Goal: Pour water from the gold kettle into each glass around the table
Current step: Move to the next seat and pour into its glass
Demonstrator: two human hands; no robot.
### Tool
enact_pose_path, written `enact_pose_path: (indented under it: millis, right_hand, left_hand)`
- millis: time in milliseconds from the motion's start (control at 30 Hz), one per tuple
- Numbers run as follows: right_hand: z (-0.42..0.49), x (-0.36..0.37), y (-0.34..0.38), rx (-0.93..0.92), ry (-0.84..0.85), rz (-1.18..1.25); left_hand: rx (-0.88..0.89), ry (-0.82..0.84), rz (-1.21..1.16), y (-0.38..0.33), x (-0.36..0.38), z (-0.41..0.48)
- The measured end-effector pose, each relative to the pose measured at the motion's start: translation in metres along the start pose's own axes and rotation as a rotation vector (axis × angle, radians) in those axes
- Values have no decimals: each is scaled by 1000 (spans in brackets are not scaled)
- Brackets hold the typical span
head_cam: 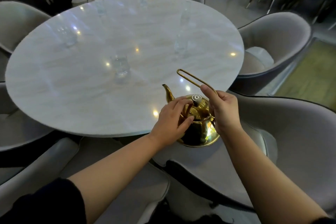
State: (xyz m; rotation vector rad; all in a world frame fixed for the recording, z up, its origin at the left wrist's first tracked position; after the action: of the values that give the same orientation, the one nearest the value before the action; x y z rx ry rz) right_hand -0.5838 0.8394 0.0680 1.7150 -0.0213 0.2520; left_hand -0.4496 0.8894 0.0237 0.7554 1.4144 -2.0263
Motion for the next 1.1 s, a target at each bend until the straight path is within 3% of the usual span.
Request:
enact_pose_path:
  millis: [300,733,1100]
  right_hand:
    - [-6,-110,31,11,7,107]
    - [27,-272,75,12,143,55]
    - [101,-333,85,-3,184,69]
  left_hand:
    - [50,-38,-68,-79,81,33]
    - [-52,-180,-114,-183,208,99]
    - [-81,-236,-36,-190,258,177]
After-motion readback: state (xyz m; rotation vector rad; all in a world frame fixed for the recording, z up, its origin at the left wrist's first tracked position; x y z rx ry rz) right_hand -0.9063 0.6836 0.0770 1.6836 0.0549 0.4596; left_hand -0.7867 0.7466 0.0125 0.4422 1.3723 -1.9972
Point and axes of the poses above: each hand's wrist, its own z-axis towards the middle knuckle, its own x-axis out of the palm, y = z × x, the point moved 5 cm from there along z, towards the middle knuckle, and after that the axes turned 8 degrees about x, right-handed, at the moved point
